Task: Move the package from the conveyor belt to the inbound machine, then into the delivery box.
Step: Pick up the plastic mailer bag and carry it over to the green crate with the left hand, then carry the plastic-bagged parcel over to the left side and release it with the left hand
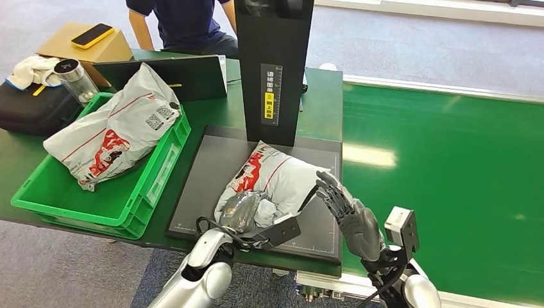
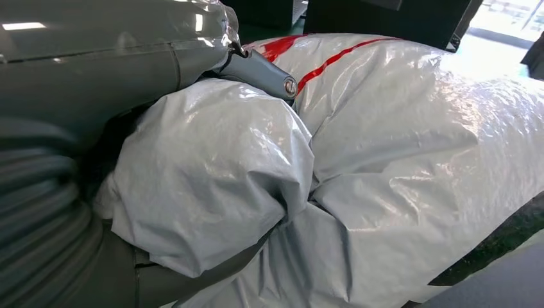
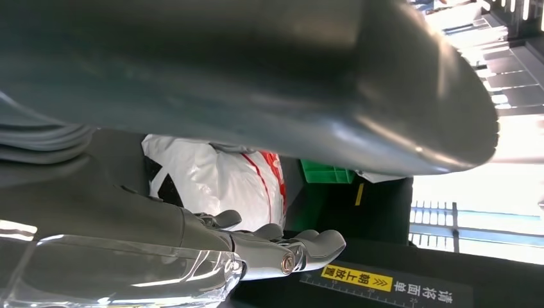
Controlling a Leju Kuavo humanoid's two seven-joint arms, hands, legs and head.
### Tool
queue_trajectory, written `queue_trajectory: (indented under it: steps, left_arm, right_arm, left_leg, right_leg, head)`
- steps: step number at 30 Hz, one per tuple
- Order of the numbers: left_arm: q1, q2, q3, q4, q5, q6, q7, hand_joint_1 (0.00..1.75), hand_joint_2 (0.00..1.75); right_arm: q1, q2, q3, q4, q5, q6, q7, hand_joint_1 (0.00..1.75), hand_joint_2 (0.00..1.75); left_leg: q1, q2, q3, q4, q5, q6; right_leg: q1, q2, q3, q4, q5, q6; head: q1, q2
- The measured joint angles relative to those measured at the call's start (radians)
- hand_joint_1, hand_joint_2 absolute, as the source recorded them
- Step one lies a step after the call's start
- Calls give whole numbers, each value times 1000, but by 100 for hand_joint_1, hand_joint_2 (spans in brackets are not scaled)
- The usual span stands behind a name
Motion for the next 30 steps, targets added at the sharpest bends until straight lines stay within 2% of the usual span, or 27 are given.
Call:
queue_trajectory:
  steps: [6, 8, 12, 22, 26, 30]
  left_arm:
    - [26, 12, 19, -46, 17, 14, -48, 175, 175]
    - [33, 15, 28, -63, 7, 56, -49, 175, 175]
    - [41, 20, 59, -108, -37, 203, -24, 175, 175]
    - [84, 24, 207, -368, 6, 634, -158, 175, 175]
    - [108, 14, 283, -502, 39, 669, -262, 175, 175]
    - [133, -32, 385, -612, 55, 670, -418, 175, 175]
  right_arm:
    - [5, 2, -3, -11, 0, 4, 2, 0, 0]
    - [11, 2, -5, -18, 0, 4, 4, 0, 0]
    - [31, 4, -16, -44, -3, 4, 13, 0, 175]
    - [50, 4, -28, -83, -28, -9, 46, 0, 175]
    - [50, 4, -29, -90, -39, -20, 54, 0, 175]
    - [50, 4, -29, -96, -43, -22, 56, 0, 175]
  left_leg:
    - [0, 0, -1, 0, 0, 0]
    - [0, 0, -1, 0, 0, 0]
    - [0, 0, -2, 0, 0, 0]
    - [0, 0, -5, 0, 0, 0]
    - [0, 0, -5, 0, 0, 0]
    - [0, 0, -5, 0, 0, 0]
  right_leg:
    - [0, 0, -1, 0, -1, -1]
    - [0, 0, -2, 0, -1, -1]
    - [0, 0, -3, 0, -1, -1]
    - [0, 0, -5, 0, -1, -1]
    - [0, 0, -5, 0, -1, -1]
    - [0, 0, -5, 0, -1, -1]
  head:
    - [0, 0]
    - [0, 0]
    - [0, 0]
    - [0, 0]
    - [0, 0]
    - [0, 0]
